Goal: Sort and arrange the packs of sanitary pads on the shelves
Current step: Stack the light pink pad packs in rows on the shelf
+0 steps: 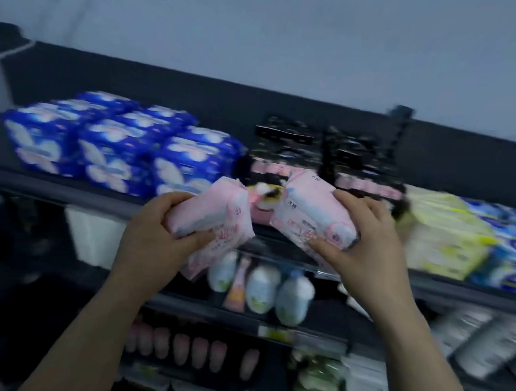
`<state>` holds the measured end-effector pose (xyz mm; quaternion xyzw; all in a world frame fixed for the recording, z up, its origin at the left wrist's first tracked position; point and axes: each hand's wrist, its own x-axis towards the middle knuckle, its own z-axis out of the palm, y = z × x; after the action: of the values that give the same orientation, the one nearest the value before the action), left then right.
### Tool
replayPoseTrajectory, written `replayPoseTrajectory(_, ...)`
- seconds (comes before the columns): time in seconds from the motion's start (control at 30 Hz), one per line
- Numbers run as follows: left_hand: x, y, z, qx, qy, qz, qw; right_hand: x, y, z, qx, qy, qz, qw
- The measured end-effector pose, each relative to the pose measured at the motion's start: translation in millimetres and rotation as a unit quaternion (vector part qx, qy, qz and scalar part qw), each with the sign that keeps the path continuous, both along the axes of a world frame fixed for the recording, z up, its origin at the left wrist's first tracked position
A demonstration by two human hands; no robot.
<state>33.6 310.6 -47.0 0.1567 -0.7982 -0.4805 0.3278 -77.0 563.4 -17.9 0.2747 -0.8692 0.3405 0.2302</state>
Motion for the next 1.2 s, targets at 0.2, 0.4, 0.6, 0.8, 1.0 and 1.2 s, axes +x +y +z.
replayPoseTrajectory(0.2, -57, 148, -2, 0.011, 0.008, -0.116, 0.993, -1, 163, -2, 0.000, 0.006, -0.117, 0.993)
replayPoseTrajectory(0.4, -103, 276, 4, 0.042, 0.013, -0.225, 0.973, 9, 294, -6, 0.004, 0.004, -0.223, 0.975)
replayPoseTrajectory(0.6, -145, 377, 13, 0.044, 0.004, -0.297, 0.954, 16, 389, -9, -0.003, -0.006, -0.323, 0.946)
replayPoseTrajectory(0.8, -190, 451, 22, 0.016, 0.009, -0.345, 0.938, 3, 456, -10, -0.012, -0.006, -0.386, 0.923)
replayPoseTrajectory(1.0, -245, 514, 36, -0.004, 0.025, -0.361, 0.932, -40, 512, -5, -0.027, 0.004, -0.415, 0.910)
replayPoseTrajectory(1.2, -308, 569, 61, 0.006, 0.044, -0.363, 0.931, -98, 562, 10, -0.024, 0.008, -0.425, 0.905)
